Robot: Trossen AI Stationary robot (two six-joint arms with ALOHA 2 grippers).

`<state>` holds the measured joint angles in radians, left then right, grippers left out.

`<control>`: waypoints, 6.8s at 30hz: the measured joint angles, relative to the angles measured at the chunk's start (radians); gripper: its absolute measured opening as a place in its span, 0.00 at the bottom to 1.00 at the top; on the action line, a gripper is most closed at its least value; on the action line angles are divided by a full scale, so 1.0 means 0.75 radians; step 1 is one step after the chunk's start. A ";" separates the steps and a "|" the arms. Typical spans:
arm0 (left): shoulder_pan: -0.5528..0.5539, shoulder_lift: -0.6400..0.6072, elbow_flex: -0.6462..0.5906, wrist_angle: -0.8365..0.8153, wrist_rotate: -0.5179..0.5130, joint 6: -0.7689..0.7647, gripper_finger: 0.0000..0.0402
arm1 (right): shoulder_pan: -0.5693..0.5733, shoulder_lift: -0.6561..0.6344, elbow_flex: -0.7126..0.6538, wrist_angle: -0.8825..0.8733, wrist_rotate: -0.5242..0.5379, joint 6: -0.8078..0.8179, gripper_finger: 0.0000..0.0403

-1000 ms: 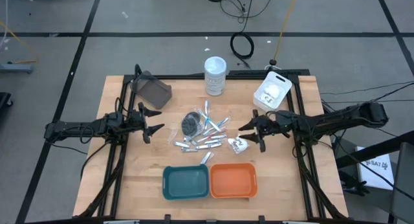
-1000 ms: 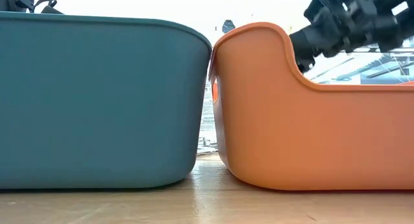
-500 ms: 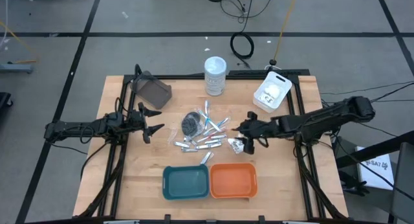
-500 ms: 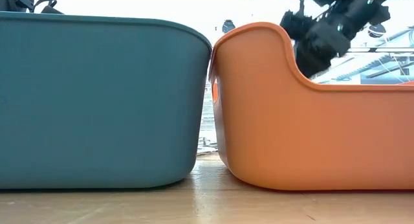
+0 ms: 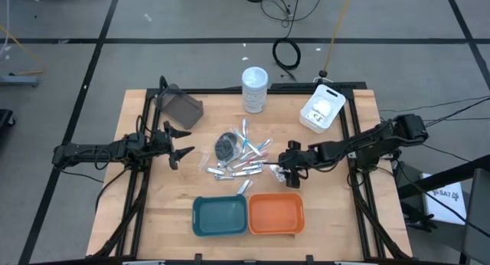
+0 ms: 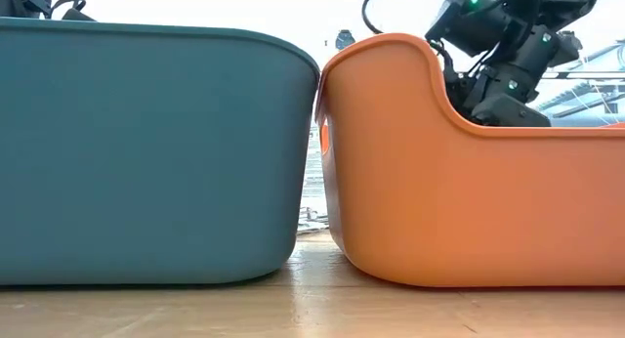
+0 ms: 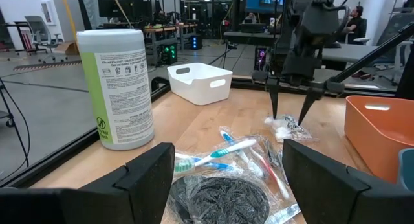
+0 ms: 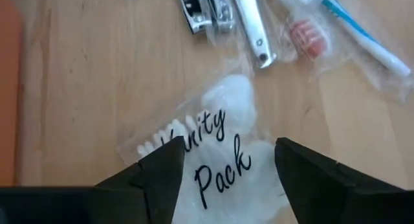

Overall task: Pick & Place Travel size toiletries
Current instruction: Put the white cotton pack into the white bin

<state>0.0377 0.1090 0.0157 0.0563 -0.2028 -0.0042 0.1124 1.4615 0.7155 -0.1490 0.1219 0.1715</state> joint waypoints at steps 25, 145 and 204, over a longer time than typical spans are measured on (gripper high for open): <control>0.000 0.000 0.000 0.000 -0.001 0.000 0.70 | -0.028 0.000 -0.004 -0.020 0.005 -0.061 0.30; 0.000 0.000 0.000 0.001 -0.001 0.000 0.70 | -0.182 -0.491 -0.386 0.713 0.942 -0.170 0.00; 0.000 0.000 0.000 0.000 -0.001 0.000 0.70 | -1.229 -0.713 -0.562 0.473 0.564 -0.173 0.00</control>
<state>0.0376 0.1093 0.0158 0.0566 -0.2034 -0.0040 -0.8097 0.9264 0.2943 0.2061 0.5449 0.0417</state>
